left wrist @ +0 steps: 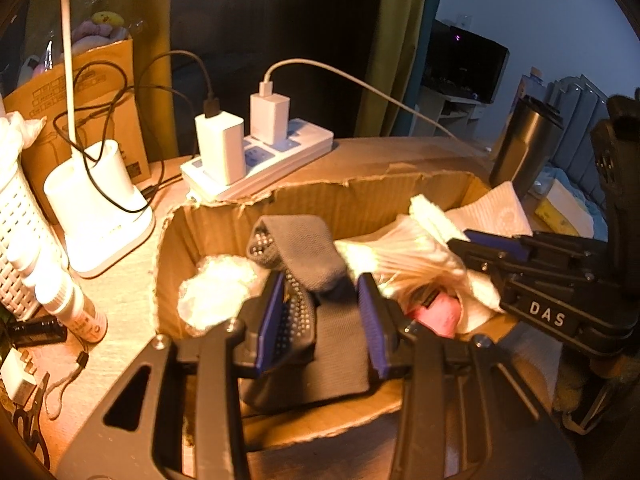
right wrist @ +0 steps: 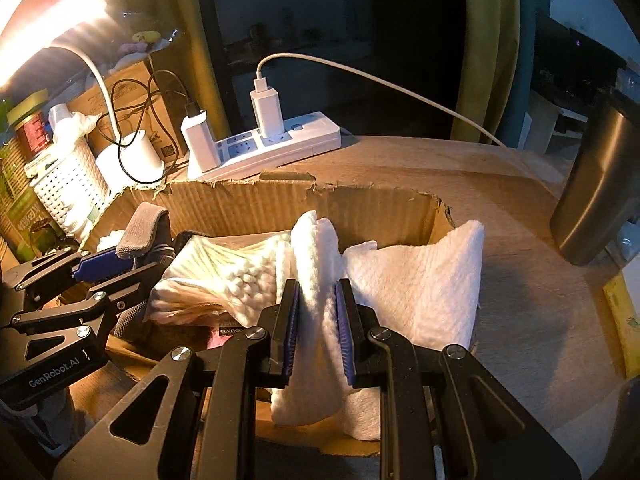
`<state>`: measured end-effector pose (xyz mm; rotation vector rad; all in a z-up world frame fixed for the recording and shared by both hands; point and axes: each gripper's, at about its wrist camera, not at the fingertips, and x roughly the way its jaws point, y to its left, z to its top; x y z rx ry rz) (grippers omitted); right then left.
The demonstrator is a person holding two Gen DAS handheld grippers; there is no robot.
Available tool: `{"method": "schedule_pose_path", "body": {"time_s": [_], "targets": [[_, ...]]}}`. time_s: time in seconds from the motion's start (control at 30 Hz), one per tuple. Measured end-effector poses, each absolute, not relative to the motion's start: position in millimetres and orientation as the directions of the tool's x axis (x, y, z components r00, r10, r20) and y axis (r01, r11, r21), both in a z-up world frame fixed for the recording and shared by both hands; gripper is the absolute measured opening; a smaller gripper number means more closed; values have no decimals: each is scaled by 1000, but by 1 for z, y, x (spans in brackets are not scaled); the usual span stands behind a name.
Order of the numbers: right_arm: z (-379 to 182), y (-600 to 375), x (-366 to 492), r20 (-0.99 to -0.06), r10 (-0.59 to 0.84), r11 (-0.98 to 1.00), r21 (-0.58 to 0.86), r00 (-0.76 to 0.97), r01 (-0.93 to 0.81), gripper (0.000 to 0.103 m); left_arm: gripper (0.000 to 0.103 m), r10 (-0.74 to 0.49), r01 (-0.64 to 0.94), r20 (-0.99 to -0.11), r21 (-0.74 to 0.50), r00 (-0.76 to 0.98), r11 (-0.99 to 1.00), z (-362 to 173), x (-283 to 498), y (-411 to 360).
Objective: Organize soft objects
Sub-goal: 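Open the left tool to drop the sock in the box while the right tool releases the cloth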
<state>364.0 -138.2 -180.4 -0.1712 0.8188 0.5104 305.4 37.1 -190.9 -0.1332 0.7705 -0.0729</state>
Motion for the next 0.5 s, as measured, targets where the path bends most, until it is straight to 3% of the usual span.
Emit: {"method": "schedule_pose_path", "body": {"time_s": [0.1, 0.17, 0.23, 0.33, 0.5], "targets": [[-176, -140, 361, -729, 367, 868, 45, 577, -495, 23, 40, -105, 11, -687, -140, 719, 990, -188, 304, 37], [-173, -140, 359, -725, 369, 868, 44, 582, -495, 30, 42, -100, 7, -683, -138, 724, 990, -185, 302, 37], [-170, -140, 357, -721, 372, 867, 45, 584, -496, 33, 52, -96, 3, -678, -138, 729, 990, -182, 300, 37], [-165, -142, 353, -715, 373, 869, 45, 591, -494, 41, 53, -102, 6, -665, -144, 740, 990, -175, 296, 38], [-157, -144, 347, -703, 373, 871, 39, 605, -490, 42, 53, -95, 12, -648, -131, 756, 991, -166, 288, 35]]}}
